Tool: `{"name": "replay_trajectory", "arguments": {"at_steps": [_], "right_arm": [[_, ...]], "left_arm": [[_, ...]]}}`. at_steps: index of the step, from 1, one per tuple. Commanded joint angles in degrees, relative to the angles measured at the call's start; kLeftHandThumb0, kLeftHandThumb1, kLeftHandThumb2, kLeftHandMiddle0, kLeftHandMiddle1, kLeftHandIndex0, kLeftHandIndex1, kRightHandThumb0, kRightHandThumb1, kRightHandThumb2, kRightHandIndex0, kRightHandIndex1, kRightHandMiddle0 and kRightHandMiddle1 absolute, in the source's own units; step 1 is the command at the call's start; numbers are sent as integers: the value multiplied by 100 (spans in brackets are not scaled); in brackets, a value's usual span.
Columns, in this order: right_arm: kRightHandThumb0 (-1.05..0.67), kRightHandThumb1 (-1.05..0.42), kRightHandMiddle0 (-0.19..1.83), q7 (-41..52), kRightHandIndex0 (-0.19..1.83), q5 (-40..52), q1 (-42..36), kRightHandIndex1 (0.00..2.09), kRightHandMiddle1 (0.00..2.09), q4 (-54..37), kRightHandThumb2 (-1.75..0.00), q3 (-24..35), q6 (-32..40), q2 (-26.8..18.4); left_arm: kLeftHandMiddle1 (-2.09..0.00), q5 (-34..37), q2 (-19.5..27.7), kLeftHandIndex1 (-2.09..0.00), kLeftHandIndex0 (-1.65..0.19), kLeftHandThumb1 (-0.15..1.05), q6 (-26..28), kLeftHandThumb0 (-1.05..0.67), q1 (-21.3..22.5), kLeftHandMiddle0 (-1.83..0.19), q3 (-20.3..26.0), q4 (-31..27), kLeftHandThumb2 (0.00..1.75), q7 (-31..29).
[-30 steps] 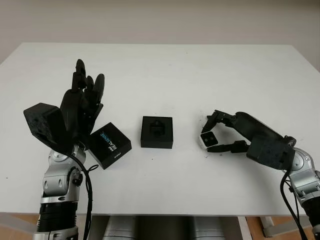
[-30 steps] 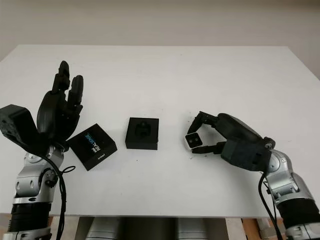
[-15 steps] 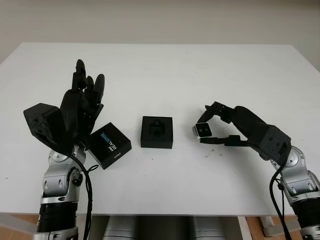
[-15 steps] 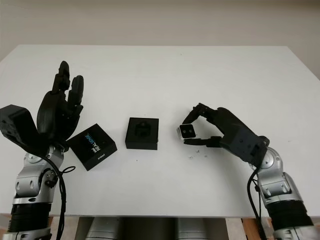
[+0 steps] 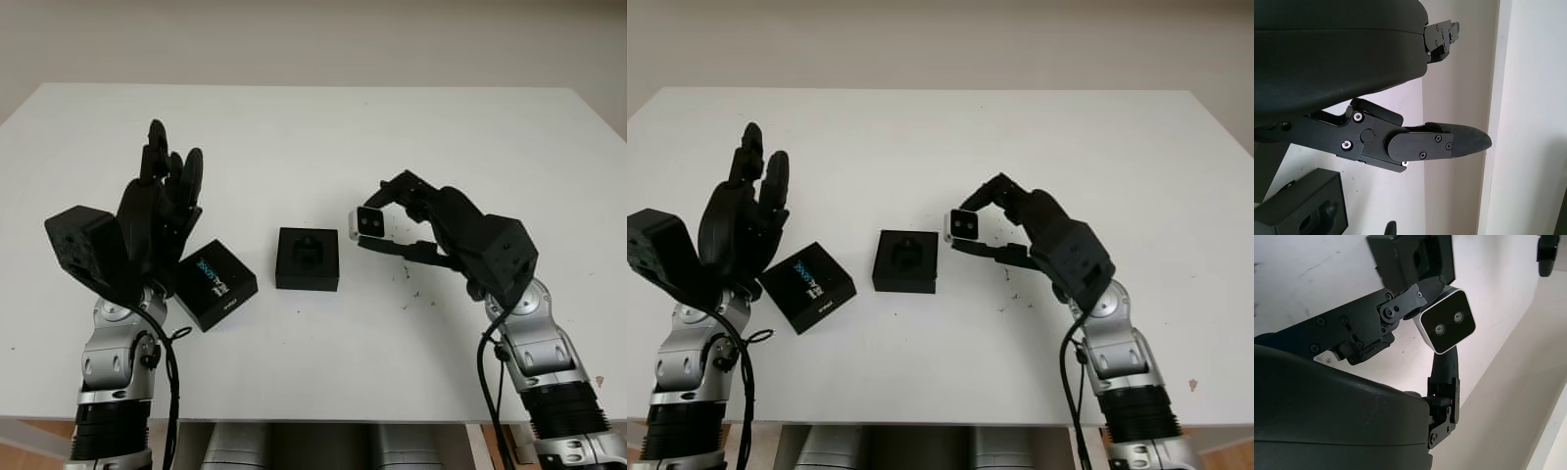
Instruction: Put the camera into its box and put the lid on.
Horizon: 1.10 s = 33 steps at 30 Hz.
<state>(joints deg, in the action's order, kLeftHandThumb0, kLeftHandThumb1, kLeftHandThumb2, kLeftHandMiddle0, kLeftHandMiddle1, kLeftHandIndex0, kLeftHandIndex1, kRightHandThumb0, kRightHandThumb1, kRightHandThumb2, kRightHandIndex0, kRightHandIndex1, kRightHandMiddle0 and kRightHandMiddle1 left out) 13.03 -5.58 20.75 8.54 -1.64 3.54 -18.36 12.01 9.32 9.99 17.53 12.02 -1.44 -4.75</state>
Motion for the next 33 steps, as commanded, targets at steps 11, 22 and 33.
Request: {"name": "replay_trajectory", "arguments": {"at_steps": [11,22,33], "right_arm": [[-45,-94,33,-610,30,-66,232,8,176,-280,-5,-219,843,913],[-42,-94,30,-792,30,-202,51,6,172,-505,-5,-375,1153,1116],[-40,-93,31,-697,30,-491,25,6,171,-672,-5,-515,1268,933]], "left_arm": [[0,12,-63,0,19,105,14,-65,-39,19,-26,-161,41,51],[0,39,-96,0,19,105,-8,-66,-66,19,-24,-158,39,41],[0,43,-99,0,19,105,67,-66,-16,19,-44,-184,40,26]]}}
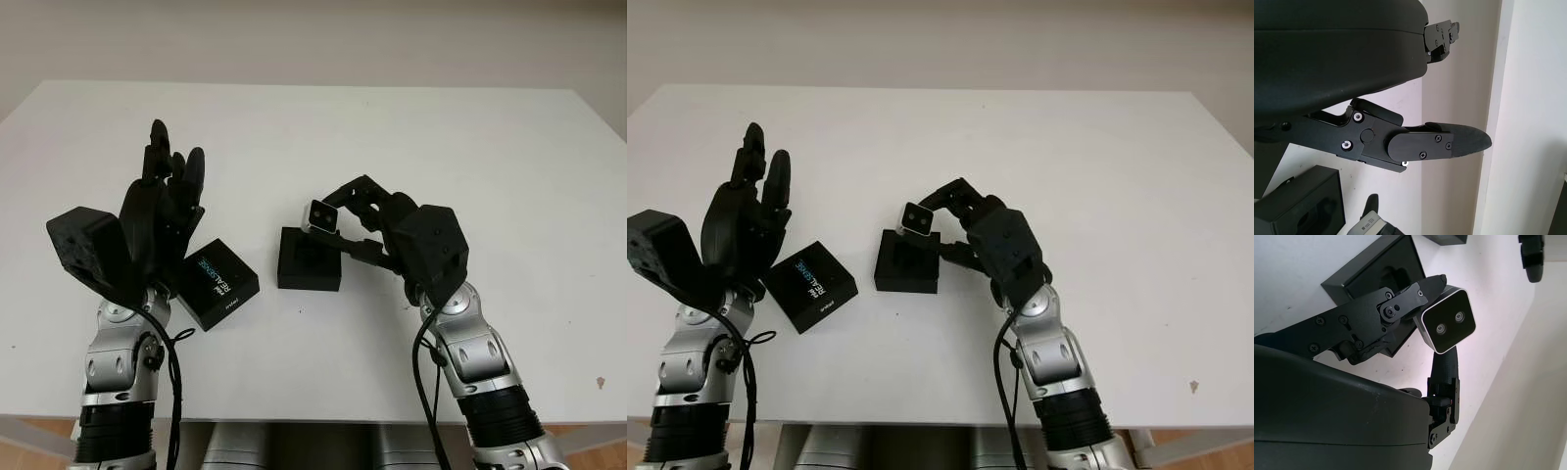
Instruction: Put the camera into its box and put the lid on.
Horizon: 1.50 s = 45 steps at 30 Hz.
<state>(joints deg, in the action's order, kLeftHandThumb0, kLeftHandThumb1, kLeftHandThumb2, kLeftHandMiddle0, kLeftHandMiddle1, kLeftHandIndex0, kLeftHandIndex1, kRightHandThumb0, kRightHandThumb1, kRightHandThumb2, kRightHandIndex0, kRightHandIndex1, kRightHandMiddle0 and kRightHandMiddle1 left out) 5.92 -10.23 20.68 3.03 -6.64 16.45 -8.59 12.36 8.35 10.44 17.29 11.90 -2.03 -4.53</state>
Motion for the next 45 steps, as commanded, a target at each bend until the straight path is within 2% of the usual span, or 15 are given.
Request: {"name": "replay_trajectory", "arguments": {"at_steps": [1,13,21,45], "right_arm": [[-39,-93,31,23,30,-50,34,6,171,-114,-5,-28,-30,-57],[-37,-92,33,20,32,-281,204,7,170,378,-5,-199,-408,-113],[-37,-91,34,-35,34,-242,343,7,169,738,-5,-198,-433,44],[-39,-91,35,20,35,-289,261,7,172,869,-5,-278,-559,2]], "left_arm": [[0,13,-7,0,19,105,25,-66,15,19,-31,-128,40,7],[0,61,-31,0,19,105,108,-66,51,19,-38,-148,38,47],[0,61,2,0,19,105,172,-68,59,19,-28,-174,37,50],[0,36,-8,0,19,105,223,-69,65,19,-46,-245,37,93]]}}
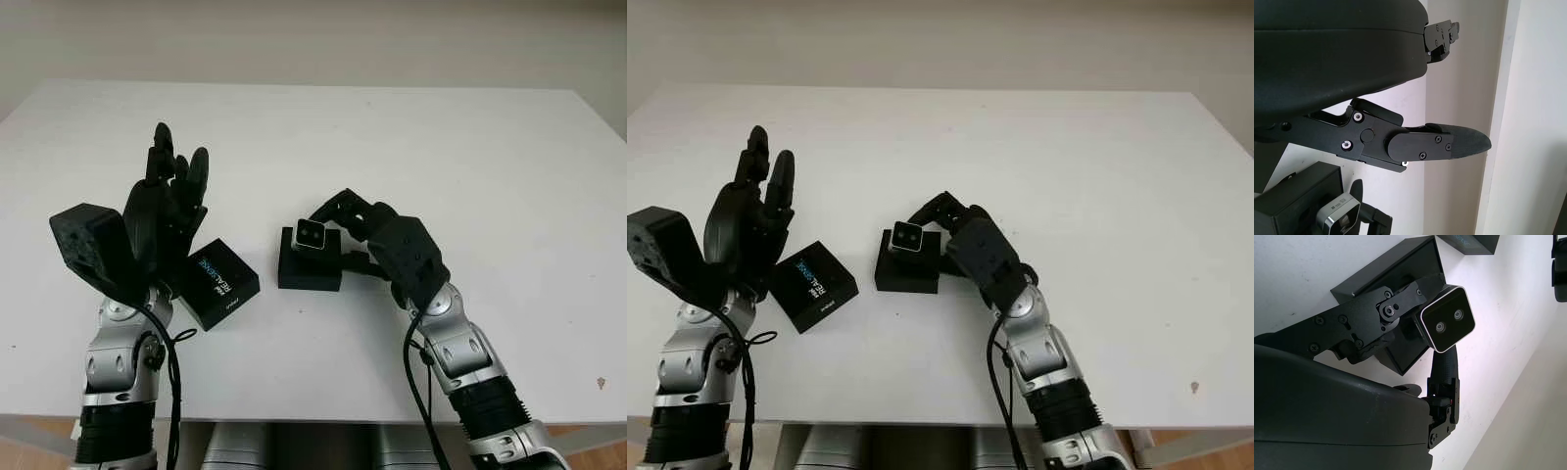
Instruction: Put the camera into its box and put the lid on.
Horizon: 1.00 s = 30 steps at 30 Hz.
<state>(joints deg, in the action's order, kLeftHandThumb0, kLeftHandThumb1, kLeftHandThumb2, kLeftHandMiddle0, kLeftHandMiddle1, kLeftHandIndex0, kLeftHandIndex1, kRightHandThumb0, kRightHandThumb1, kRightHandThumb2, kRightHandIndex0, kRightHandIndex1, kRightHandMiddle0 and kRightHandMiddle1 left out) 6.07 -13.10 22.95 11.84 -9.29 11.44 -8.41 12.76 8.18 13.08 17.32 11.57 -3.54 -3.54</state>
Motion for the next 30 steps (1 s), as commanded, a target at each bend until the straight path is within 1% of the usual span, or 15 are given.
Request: {"name": "replay_trajectory", "arguments": {"at_steps": [1,9,15,30], "right_arm": [[-39,-91,35,16,35,-9,20,7,173,-14,-5,-13,-78,-28],[-38,-92,33,147,36,-58,-24,7,171,-41,-5,-45,-68,-115],[-37,-91,33,168,37,-170,-69,7,170,-174,-5,-89,119,-159],[-35,-92,33,78,38,-508,-109,7,170,-211,-6,-211,119,-198]], "left_arm": [[0,6,12,0,19,105,-27,-69,65,19,-11,-95,37,-12],[0,-2,5,0,19,105,-34,-70,82,19,-22,-95,36,-10],[0,-17,18,0,19,105,-39,-68,95,19,-29,-93,37,-17],[0,-12,1,0,19,105,-27,-68,64,19,-38,-133,37,-15]]}}
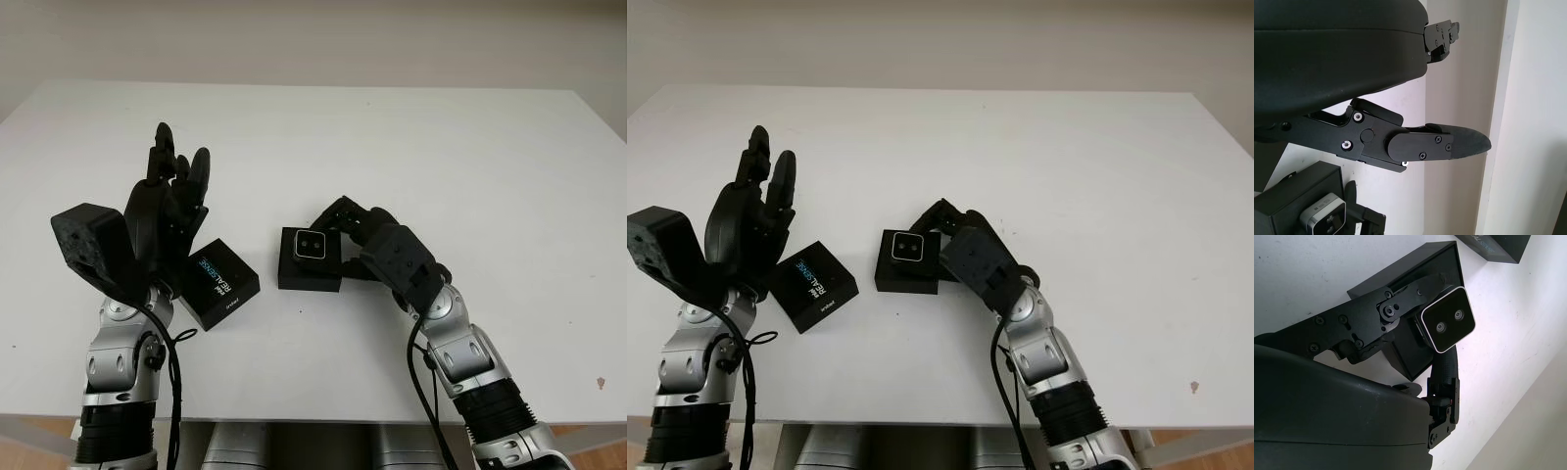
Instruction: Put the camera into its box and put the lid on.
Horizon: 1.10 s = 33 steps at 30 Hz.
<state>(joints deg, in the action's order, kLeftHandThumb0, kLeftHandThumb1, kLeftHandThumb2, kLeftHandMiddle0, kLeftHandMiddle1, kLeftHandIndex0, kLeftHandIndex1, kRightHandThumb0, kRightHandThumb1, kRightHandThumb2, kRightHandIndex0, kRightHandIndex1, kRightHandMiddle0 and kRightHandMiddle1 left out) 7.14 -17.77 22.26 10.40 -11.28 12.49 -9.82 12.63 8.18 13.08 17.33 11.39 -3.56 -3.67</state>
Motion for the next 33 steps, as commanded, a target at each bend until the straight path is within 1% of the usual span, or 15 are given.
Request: {"name": "replay_trajectory", "arguments": {"at_steps": [1,6,14,20,33], "right_arm": [[-34,-92,32,-48,38,-64,-39,7,170,-67,-6,-15,22,-51],[-34,-92,32,-138,38,-186,-59,7,171,-81,-6,-38,-11,-68],[-35,-93,30,-186,38,-369,-64,7,172,-199,-6,-67,206,-64],[-34,-93,32,-204,40,-521,-68,8,172,-303,-5,-103,370,-81],[-35,-93,33,3,42,-451,-117,8,175,-433,-5,-115,460,-137]], "left_arm": [[0,-3,5,0,19,105,-20,-69,62,19,-21,-129,37,1],[0,0,-5,0,19,105,-8,-68,50,19,-22,-135,38,10],[0,8,-7,0,19,105,31,-69,42,19,-24,-152,37,15],[0,16,-10,0,19,105,-6,-68,35,19,-22,-149,38,-4],[0,-6,-17,0,19,105,30,-69,39,19,-37,-190,37,39]]}}
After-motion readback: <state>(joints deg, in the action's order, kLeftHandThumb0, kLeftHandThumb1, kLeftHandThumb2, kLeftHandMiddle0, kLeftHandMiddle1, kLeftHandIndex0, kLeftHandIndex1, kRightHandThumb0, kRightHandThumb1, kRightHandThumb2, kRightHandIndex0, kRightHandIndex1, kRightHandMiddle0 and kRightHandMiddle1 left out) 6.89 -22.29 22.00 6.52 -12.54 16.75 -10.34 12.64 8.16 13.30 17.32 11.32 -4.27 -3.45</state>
